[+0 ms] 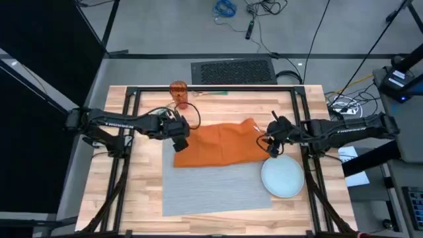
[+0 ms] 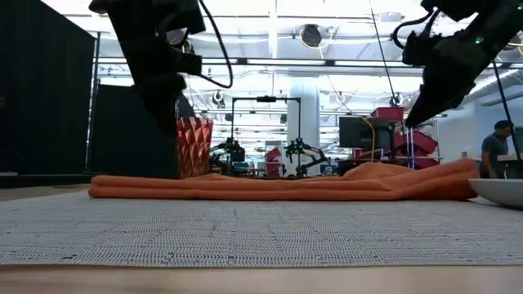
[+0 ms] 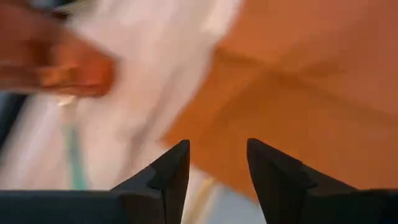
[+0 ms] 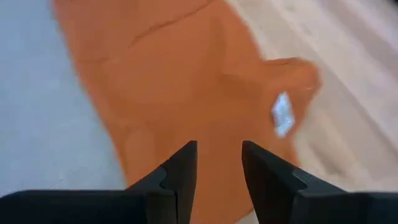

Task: Set table place
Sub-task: Fold the orange table napkin

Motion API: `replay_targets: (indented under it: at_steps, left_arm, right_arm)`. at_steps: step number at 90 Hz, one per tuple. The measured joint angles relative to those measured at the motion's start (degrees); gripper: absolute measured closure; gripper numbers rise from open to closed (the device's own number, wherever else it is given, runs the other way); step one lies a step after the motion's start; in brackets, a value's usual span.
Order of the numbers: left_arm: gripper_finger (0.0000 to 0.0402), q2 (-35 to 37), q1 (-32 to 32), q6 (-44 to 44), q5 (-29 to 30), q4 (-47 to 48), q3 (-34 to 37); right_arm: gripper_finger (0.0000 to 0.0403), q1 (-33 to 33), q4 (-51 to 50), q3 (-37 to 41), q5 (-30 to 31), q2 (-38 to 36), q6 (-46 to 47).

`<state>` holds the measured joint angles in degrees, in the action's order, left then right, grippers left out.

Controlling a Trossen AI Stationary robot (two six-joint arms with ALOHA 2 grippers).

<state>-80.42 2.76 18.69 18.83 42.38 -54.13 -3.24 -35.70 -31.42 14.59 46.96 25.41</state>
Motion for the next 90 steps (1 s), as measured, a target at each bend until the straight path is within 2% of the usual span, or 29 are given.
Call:
replay_targets:
  at_steps: [14, 28, 43, 64, 90]
  left_arm:
    - [0.0255, -0.9, -2.2, -1.2, -7.1, -6.0, 0.0]
    - [0.0255, -4.7, -2.9, -1.5, -8.5, -8.5, 0.0]
    - [0.0255, -10.8, -2.8, -1.2, -10.7, -11.7, 0.0]
    - [0.0255, -14.8, -2.7, -2.3, -11.6, -11.1, 0.0]
    - [0.0255, -14.9, -4.0, -0.7, -12.9, -9.8, 0.0]
  right_arm:
    - [0.0289, -4.4, -2.6, 0.0, 0.0, 0.0, 4.4]
    - [0.0289, -8.0, -2.2, 1.1, 0.1, 0.0, 7.6]
    - [0.0289, -8.9, -0.9, 6.1, -0.1, 0.0, 11.2]
    - [0.0289, -8.9, 16.5, 10.3, -1.6, -1.6, 7.4]
    - [0.0289, -8.8, 21.5, 10.3, -3.0, -3.3, 4.4]
